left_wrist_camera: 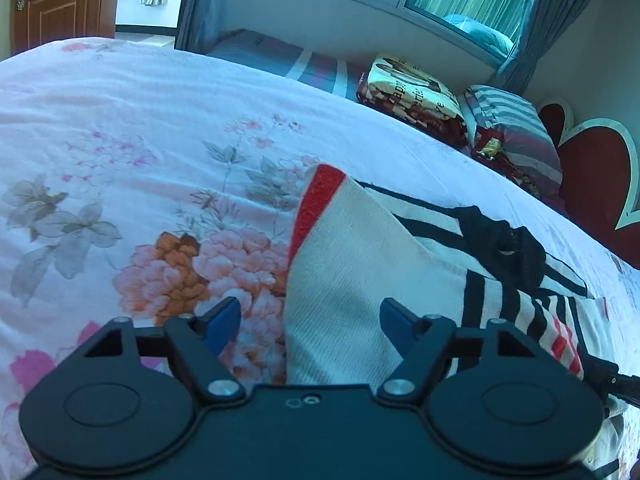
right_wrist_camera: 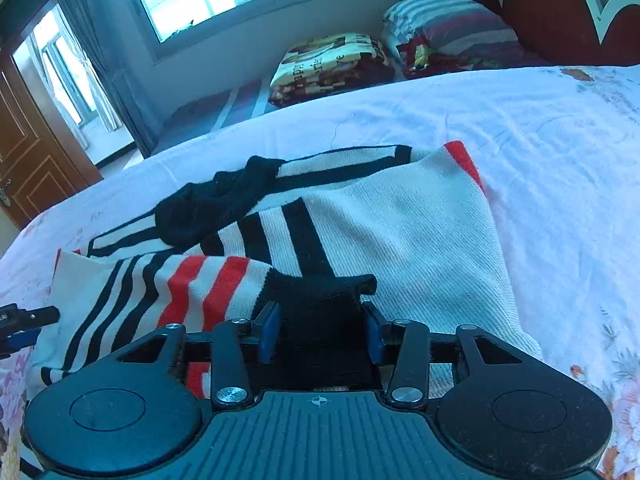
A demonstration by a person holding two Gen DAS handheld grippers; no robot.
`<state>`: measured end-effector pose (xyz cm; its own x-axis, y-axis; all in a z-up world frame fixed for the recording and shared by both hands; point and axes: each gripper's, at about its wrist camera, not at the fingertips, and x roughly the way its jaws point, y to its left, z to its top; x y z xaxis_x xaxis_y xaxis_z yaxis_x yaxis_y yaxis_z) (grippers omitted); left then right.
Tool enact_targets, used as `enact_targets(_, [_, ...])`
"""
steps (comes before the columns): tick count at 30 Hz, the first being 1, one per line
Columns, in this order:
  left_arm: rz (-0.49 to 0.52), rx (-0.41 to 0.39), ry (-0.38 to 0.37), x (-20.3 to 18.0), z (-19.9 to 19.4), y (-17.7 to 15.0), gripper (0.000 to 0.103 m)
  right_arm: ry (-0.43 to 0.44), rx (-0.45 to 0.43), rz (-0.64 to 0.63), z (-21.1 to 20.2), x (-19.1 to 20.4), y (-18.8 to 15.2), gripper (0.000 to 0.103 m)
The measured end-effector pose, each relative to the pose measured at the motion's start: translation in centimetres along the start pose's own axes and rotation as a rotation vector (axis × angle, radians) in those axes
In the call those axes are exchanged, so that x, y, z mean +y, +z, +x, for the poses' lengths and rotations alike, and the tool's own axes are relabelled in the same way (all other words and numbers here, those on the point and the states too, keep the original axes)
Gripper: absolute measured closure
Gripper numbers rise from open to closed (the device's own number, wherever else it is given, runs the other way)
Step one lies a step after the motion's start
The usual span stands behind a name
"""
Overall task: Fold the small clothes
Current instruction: 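Lay the cuff down with the right gripper while the left gripper grasps the side edge, then open both grippers, releasing the folded sleeve and side edge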
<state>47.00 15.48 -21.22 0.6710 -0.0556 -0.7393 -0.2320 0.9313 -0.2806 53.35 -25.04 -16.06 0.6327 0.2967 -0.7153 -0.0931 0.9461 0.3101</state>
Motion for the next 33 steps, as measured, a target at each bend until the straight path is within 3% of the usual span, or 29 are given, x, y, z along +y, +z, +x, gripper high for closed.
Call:
enact_targets(3, [0.003,-0.009,-0.002,-0.4,1.1,0.8,0.036,0.005,-0.015,-0.003,0.1,0.3,0.5,0.059])
enact_targets(4, [0.004,-0.008,-0.001,-0.6,1.6,1.1,0.036,0.004,-0.019,-0.009,0.2,0.5,0.6,0.067])
enact_targets(5, [0.007,-0.008,0.0,-0.8,1.9,1.5,0.036,0.001,-0.021,-0.019,0.2,0.7,0.7,0.087])
enact_targets(6, [0.012,-0.007,-0.001,-0.9,2.3,1.8,0.038,-0.003,-0.022,-0.03,0.2,0.8,0.8,0.09])
enact_targets(8, [0.027,-0.006,-0.005,-1.2,3.1,2.3,0.047,-0.003,-0.025,-0.064,0.2,1.3,0.8,0.09])
enact_targets(12, [0.035,-0.049,-0.002,-1.5,3.3,2.8,0.078,-0.025,-0.132,-0.127,-1.5,2.1,1.1,0.093])
enact_targets(15, [0.03,-0.083,0.0,-1.5,3.1,3.0,0.088,-0.085,-0.192,-0.195,-2.1,2.6,1.2,0.094])
enact_targets(19, [0.024,-0.086,0.021,-1.2,4.0,3.4,0.088,-0.148,-0.062,-0.152,1.2,0.8,0.2,0.094])
enact_targets(22, [0.004,-0.079,0.02,-0.6,4.6,3.7,0.088,-0.132,-0.055,-0.124,1.2,0.1,-0.1,0.094])
enact_targets(24, [0.014,-0.082,0.041,-0.5,4.6,4.0,0.083,-0.095,-0.03,-0.094,0.8,-0.3,0.4,0.093])
enact_targets(25, [0.01,-0.089,0.057,-0.4,4.5,4.1,0.081,-0.067,-0.017,-0.067,0.5,-0.7,0.6,0.087])
enact_targets(28, [-0.025,-0.082,0.063,0.0,3.9,4.3,0.077,-0.053,-0.023,-0.031,-1.0,-1.3,0.7,0.046])
enact_targets(29, [-0.029,-0.092,0.069,-0.1,3.3,4.1,0.076,-0.052,-0.027,-0.029,-1.5,-1.4,0.5,0.042])
enact_targets(33, [0.048,-0.138,0.047,-1.4,0.3,2.9,0.079,-0.041,-0.024,-0.026,-2.9,-1.6,-0.2,0.044])
